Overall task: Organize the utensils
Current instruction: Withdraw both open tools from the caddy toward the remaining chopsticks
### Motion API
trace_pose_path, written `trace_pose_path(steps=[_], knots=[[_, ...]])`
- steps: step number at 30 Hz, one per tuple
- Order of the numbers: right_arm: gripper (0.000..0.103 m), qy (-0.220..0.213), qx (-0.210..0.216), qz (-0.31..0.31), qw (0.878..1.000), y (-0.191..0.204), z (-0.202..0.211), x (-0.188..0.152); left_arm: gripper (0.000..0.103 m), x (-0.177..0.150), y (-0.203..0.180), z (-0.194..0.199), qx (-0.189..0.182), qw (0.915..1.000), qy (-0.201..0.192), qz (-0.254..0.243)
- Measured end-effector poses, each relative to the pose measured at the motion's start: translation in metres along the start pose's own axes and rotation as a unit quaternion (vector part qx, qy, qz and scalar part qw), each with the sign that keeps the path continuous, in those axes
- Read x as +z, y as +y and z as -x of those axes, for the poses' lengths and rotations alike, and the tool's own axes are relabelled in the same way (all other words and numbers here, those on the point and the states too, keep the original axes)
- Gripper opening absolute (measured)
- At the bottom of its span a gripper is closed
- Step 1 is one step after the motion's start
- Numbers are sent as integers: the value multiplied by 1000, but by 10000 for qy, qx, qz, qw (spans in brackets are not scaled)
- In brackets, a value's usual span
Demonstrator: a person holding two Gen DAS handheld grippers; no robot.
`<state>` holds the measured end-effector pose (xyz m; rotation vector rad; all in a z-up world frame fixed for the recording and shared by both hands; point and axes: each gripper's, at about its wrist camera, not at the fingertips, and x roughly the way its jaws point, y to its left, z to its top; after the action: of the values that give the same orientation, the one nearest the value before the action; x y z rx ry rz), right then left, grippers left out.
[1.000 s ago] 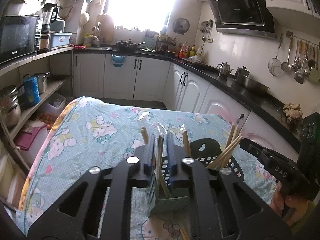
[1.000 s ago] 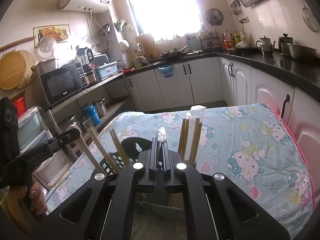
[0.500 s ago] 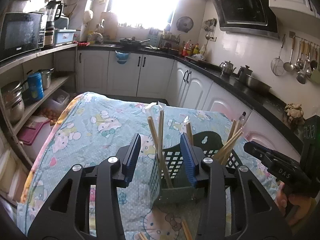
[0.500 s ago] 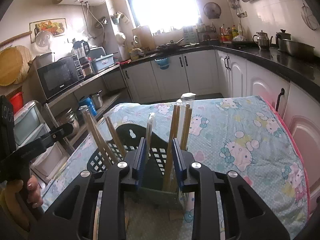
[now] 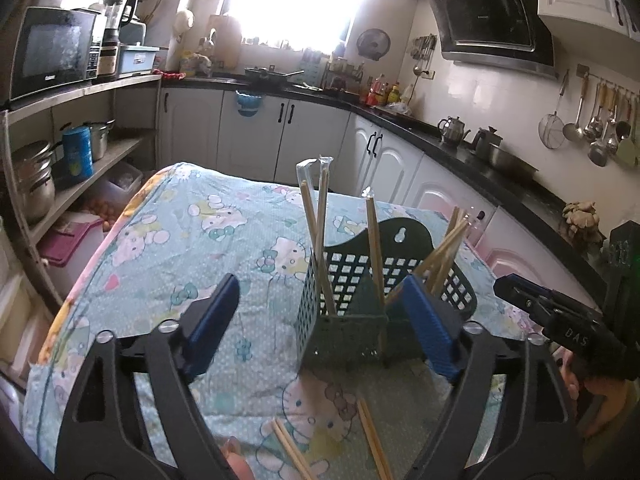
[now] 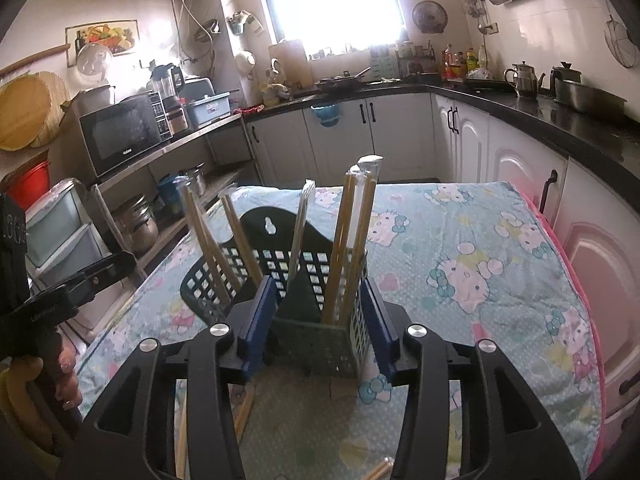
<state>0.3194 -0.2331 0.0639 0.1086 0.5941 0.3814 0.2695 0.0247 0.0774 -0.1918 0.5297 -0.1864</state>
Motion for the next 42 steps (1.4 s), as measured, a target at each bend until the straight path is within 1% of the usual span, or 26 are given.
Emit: trace_pose_path(steps=[2, 3, 7, 10, 17, 27, 34, 42], knots=[[46, 13, -2, 9, 10000, 1, 4, -2, 86, -3, -1, 4, -30, 10000, -10, 12], [46, 24, -9, 11, 10000, 0, 8, -4, 88, -4, -2, 7, -36, 10000, -23, 12], [48, 24, -10, 28, 10000, 0, 18, -9, 91, -11, -7, 15, -129, 9999, -39, 20], [50, 11, -14, 17, 10000, -2, 26, -14, 91, -16, -12, 20, -171, 9998, -28, -8], [50, 58, -52, 21, 10000, -4, 41, -25, 91, -30, -17, 32, -231, 9997, 6, -7], [50, 175, -70, 32, 9998, -5, 53, -47, 91, -51, -14, 39, -247, 9994, 181, 160], [50, 339, -25, -1, 9994, -7, 55, -64, 91, -68, -10, 36, -110, 9990, 370, 215], [50, 659, 30, -57, 9978, -12, 45, -91, 91, -98, -4, 21, 71, 9966, 760, 296]])
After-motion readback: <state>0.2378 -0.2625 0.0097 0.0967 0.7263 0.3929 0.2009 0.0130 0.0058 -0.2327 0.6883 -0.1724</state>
